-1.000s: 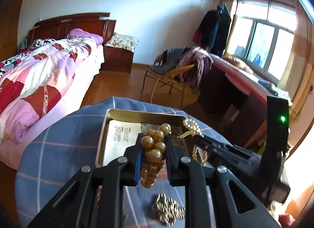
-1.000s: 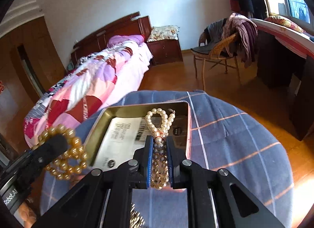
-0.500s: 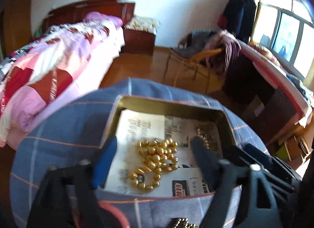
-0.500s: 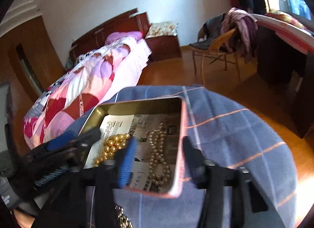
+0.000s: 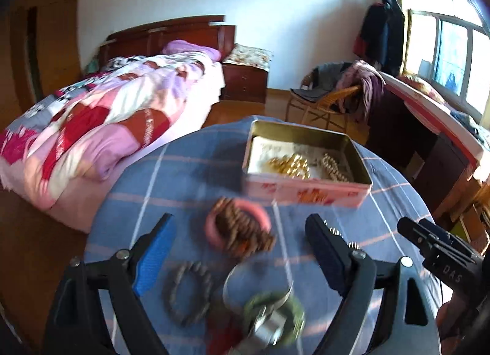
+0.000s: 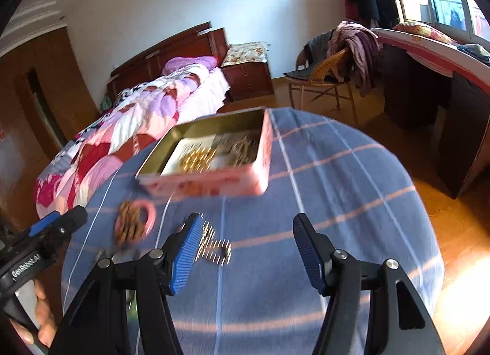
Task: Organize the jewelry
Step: 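Carry both pieces into the pink tin and open both tools, then grasp the dark bead bracelet with the left tool while the right tool grasps the bronze bead necklace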
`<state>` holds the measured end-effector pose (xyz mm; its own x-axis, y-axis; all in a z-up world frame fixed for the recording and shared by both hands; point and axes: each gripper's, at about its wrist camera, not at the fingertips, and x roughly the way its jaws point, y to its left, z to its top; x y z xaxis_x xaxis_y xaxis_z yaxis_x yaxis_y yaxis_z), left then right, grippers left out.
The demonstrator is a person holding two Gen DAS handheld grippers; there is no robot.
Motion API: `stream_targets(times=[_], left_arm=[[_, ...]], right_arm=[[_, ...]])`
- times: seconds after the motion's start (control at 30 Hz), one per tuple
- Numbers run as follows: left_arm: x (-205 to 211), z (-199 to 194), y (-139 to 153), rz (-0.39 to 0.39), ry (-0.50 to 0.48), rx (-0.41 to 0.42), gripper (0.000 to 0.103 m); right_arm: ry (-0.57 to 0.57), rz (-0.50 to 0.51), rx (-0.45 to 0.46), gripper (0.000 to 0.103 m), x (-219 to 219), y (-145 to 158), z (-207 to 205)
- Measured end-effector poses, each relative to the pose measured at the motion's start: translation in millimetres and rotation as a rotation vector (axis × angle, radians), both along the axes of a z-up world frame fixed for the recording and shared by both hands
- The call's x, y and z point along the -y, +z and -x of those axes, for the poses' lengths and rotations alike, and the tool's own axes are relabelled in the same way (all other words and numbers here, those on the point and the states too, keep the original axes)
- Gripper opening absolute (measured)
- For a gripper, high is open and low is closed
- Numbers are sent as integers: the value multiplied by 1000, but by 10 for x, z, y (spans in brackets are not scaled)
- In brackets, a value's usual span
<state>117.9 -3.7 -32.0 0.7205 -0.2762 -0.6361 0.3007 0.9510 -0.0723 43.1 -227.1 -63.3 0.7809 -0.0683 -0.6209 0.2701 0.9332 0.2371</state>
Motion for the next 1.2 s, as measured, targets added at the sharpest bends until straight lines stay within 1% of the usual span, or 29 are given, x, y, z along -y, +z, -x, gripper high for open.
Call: stream_targets(times=[0.17,0.27,0.43,0.6,0.7,0.9,1.0,1.03,1.1,1.17,1.2], left_arm=[[-264,260,-91,15,39,-4,89],[-337,394,-188,11,37,-15,89],[-452,527,-302,12,41,-32,89],[-490,628,-356,-1,31,-23,89],[-507,635,-388,13,15,-33,88],[-636,494,-462,66,51,-79,88],[-672,380,-496,57,75,-85,88],[-676,314,-520,48,84,-100,88],[-681,198,-560,28,105,-123,81],[-702,103,-590,13,127,-136,65],[-704,35,-617,2,143,-148,60]], right_arm=[[60,21,-18,62,-263,-97,229],[87,41,-30,62,-386,-135,314],[114,66,-19,62,-526,-105,413],[140,79,-7,62,-604,-71,443],[146,97,5,62,-644,-31,468],[161,103,-3,62,-682,-61,459],[170,96,-18,62,-702,-97,436],[170,96,-20,62,-694,-103,432],[170,97,-22,62,-687,-108,425],[166,98,-19,62,-678,-101,424],[162,98,-18,62,-671,-99,424]])
